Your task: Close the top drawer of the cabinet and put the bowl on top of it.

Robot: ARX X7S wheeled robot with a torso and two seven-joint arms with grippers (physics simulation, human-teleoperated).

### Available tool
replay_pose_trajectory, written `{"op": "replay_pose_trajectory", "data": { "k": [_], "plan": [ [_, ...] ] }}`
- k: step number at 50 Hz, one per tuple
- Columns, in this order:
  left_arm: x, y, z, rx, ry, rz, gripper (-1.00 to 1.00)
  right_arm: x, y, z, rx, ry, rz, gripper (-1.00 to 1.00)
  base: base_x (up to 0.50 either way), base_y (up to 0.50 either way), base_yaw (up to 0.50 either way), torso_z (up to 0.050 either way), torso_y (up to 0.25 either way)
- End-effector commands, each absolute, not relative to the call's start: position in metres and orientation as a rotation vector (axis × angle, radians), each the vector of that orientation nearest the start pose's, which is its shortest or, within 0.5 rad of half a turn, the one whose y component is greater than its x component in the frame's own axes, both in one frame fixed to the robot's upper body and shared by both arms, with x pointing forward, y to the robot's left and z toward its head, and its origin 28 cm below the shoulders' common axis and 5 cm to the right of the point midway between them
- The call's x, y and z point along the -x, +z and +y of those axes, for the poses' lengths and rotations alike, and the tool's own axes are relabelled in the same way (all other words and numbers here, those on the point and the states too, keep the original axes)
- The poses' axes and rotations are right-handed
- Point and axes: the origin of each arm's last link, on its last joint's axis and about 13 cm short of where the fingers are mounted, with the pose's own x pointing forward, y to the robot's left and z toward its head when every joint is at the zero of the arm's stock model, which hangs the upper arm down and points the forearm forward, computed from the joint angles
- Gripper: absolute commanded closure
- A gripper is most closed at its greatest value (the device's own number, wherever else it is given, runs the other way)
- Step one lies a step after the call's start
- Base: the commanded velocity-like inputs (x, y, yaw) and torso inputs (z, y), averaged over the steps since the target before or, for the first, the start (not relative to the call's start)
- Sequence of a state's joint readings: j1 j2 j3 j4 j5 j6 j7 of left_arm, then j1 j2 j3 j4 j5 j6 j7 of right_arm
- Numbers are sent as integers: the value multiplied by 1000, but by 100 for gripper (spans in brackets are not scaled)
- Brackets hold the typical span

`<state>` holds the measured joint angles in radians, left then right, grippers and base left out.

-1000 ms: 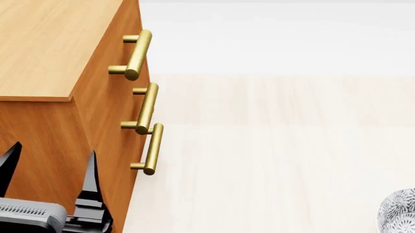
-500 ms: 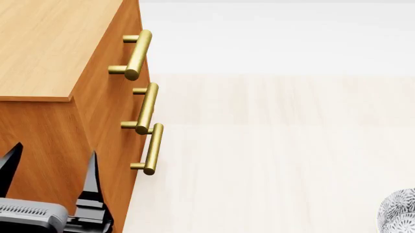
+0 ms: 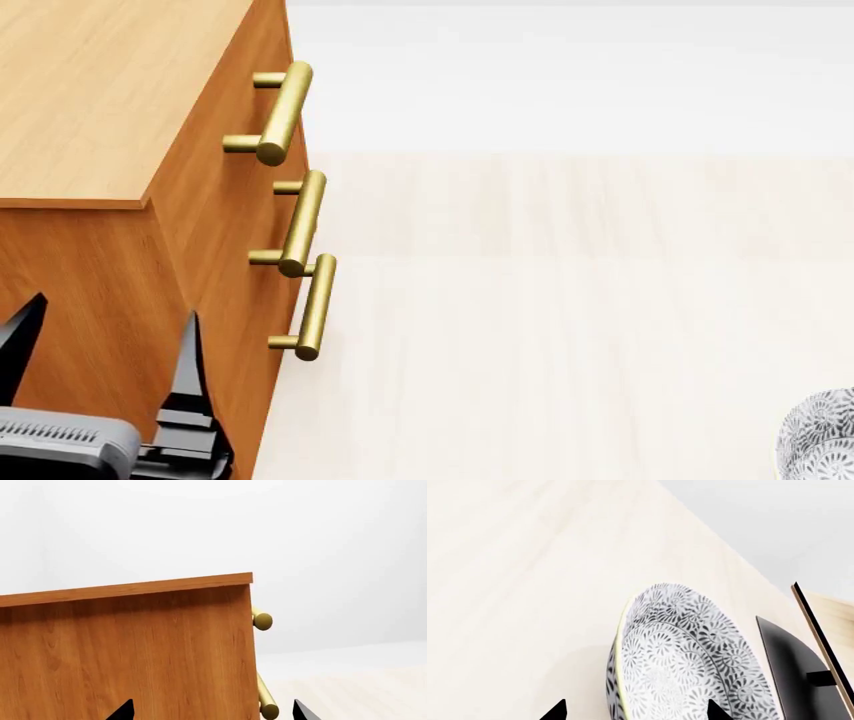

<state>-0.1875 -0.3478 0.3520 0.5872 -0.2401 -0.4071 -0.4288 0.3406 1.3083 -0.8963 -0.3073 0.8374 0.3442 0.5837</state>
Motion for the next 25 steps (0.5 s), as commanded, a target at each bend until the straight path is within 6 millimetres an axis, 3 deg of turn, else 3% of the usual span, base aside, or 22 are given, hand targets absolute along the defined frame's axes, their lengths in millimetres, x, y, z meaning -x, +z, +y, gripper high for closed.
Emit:
{"op": "replay_pose_trajectory", "data": {
  "k": [1,25],
  "plan": [
    [-213,130,190,-91,-44,-265,-100,-173,99,-255,662,-10,467,-100,0,0,0,0,0],
    [-214,129,189,-92,-46,-262,-100,-172,96,-255,661,-14,469,-100,0,0,0,0,0]
  ]
}}
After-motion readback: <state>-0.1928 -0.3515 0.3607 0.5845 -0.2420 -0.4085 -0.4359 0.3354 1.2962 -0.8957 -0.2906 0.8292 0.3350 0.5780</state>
